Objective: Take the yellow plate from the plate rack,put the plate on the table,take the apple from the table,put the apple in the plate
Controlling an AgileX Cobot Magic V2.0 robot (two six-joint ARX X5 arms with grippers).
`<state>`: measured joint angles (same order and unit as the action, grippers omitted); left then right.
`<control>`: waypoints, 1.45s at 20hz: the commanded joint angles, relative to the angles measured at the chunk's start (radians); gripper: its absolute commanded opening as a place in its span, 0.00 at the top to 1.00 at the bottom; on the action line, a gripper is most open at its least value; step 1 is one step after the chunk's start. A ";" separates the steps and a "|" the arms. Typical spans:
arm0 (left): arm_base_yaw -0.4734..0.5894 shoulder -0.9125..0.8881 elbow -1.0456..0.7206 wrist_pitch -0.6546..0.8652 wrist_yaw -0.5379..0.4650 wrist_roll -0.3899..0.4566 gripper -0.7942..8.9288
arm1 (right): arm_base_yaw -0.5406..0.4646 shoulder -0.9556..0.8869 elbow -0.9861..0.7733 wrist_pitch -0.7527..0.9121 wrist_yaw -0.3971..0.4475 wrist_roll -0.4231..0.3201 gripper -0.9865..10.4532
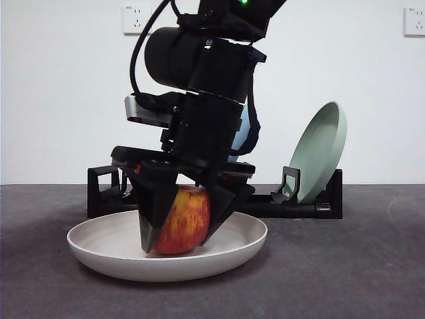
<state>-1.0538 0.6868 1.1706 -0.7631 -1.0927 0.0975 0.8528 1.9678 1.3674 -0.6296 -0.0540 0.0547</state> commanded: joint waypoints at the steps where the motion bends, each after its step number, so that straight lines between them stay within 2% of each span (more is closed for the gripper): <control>1: 0.002 -0.001 -0.005 -0.008 -0.006 0.008 0.58 | 0.007 0.011 0.008 0.005 0.006 -0.005 0.80; 4: 0.002 -0.001 -0.005 -0.025 -0.006 0.007 0.58 | 0.008 0.011 0.008 0.002 0.008 -0.004 0.60; 7: 0.002 -0.001 -0.005 -0.032 -0.005 0.003 0.58 | 0.008 0.011 0.008 -0.008 0.008 -0.004 0.51; 11: 0.002 -0.001 -0.005 -0.035 0.006 -0.004 0.58 | 0.008 0.004 0.010 -0.008 0.004 -0.004 0.50; 13: 0.002 -0.001 -0.005 -0.035 0.031 -0.040 0.58 | 0.008 -0.010 0.011 -0.008 0.004 -0.004 0.50; 18: 0.002 0.008 -0.005 -0.025 0.207 -0.105 0.58 | 0.005 -0.091 0.014 -0.008 0.006 -0.004 0.50; 26: 0.002 0.089 -0.005 0.024 0.394 -0.068 0.61 | -0.030 -0.336 0.014 -0.008 0.012 -0.053 0.50; 29: 0.002 0.134 -0.005 0.059 0.425 -0.041 0.67 | -0.061 -0.431 0.014 -0.008 0.012 -0.053 0.51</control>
<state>-1.0538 0.8104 1.1706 -0.7177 -0.6746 0.0330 0.8009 1.5574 1.3766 -0.6411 -0.0479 0.0128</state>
